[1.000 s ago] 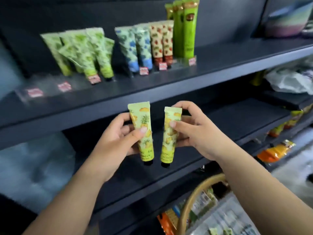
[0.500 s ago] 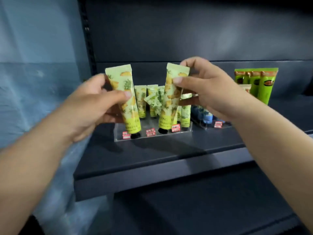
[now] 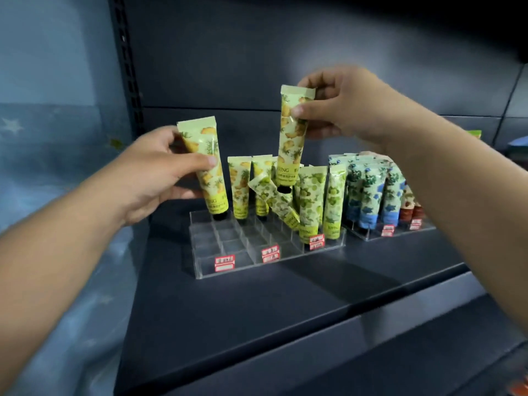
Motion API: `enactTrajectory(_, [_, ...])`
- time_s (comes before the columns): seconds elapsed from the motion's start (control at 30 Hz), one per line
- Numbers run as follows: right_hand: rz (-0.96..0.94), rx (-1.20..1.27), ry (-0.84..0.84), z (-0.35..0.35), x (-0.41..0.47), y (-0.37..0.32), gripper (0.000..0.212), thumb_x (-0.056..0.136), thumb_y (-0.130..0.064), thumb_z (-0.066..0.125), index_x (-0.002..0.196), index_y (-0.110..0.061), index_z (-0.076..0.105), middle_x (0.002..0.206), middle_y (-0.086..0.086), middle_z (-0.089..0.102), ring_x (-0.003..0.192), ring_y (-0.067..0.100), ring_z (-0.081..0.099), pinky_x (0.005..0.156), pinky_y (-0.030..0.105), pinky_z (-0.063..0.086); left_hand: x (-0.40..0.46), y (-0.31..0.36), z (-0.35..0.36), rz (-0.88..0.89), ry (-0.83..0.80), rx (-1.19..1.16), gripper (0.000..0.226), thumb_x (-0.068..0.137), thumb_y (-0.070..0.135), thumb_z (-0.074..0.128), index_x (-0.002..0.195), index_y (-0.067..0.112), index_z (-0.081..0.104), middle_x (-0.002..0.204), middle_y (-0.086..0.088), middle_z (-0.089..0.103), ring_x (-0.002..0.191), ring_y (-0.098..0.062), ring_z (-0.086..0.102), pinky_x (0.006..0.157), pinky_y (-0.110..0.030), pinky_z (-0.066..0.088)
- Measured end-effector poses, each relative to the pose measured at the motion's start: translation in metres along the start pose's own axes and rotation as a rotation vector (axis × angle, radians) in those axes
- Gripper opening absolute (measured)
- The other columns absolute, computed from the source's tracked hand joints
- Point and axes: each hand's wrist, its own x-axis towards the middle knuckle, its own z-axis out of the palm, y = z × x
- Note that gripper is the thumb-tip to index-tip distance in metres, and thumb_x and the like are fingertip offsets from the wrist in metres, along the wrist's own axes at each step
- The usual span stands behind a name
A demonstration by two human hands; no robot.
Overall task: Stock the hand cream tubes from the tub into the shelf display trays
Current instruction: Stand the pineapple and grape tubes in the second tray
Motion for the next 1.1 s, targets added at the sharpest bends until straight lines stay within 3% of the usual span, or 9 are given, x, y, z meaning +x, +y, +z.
enactTrajectory(0.2, [0.013,-0.094,-0.030,-0.005,-0.001,0.005,0.017,0.082,-0.007,0.065,0.078,-0.020,0.055,0.080,0.001,0.065,0.076,0.014,0.065,0.075,0.028,0.056,0.006,-0.003,0.016,0.030,0.028,0.067,0.021,0.080,0.008,0.066,0.093,0.022,0.057,0.097,-0.002,0.068,0.088,-0.015,0.065,0.074,-0.031,0.053])
enactTrajectory(0.37, [-0.001,-0.175,-0.110,-0.006,0.003,0.005,0.018,0.078,-0.007,0.069,0.077,-0.020,0.058,0.078,-0.003,0.065,0.073,0.008,0.062,0.074,0.019,0.054,0.012,-0.002,0.018,0.028,0.049,0.061,0.021,0.080,0.006,0.065,0.090,0.021,0.055,0.097,-0.002,0.066,0.088,-0.015,0.065,0.068,-0.028,0.055])
enactTrajectory(0.47, [-0.021,-0.338,-0.165,0.000,0.007,0.006,0.017,0.077,-0.012,0.072,0.078,-0.022,0.058,0.079,-0.006,0.063,0.069,0.002,0.058,0.061,0.005,0.048,0.017,-0.009,0.022,-0.006,0.045,0.085,0.021,0.080,0.005,0.066,0.090,0.019,0.054,0.101,-0.006,0.065,0.093,-0.019,0.064,0.075,-0.031,0.054])
enactTrajectory(0.67, [-0.074,-0.660,-0.276,0.028,0.019,0.014,0.016,0.078,-0.022,0.072,0.085,-0.023,0.057,0.084,-0.011,0.056,0.073,0.003,0.052,0.055,0.010,0.039,0.028,-0.024,0.021,-0.048,0.091,0.084,0.020,0.079,0.006,0.068,0.087,0.019,0.054,0.102,-0.009,0.064,0.095,-0.022,0.064,0.077,-0.033,0.054])
enactTrajectory(0.77, [-0.113,-0.757,-0.326,0.039,0.025,0.017,0.018,0.079,-0.023,0.070,0.087,-0.022,0.054,0.080,-0.014,0.049,0.084,0.009,0.049,0.059,0.010,0.034,0.030,-0.031,0.021,-0.070,0.081,0.061,0.021,0.079,0.006,0.068,0.089,0.017,0.054,0.103,-0.010,0.064,0.095,-0.022,0.064,0.077,-0.032,0.054])
enactTrajectory(0.97, [-0.100,-0.863,-0.334,0.041,0.034,0.019,0.015,0.081,-0.020,0.069,0.087,-0.019,0.055,0.076,-0.012,0.049,0.077,0.012,0.049,0.058,0.018,0.039,0.031,-0.042,0.032,-0.065,0.041,0.107,0.022,0.081,0.007,0.067,0.087,0.022,0.053,0.102,-0.006,0.064,0.097,-0.020,0.063,0.078,-0.031,0.055])
enactTrajectory(1.1, [-0.073,-0.861,-0.341,0.040,0.036,0.023,0.016,0.079,-0.021,0.071,0.089,-0.019,0.057,0.074,-0.015,0.048,0.078,0.010,0.048,0.057,0.015,0.036,0.032,-0.046,0.037,-0.064,0.024,0.184,0.023,0.080,0.008,0.067,0.084,0.025,0.051,0.100,-0.004,0.063,0.096,-0.019,0.062,0.082,-0.035,0.055])
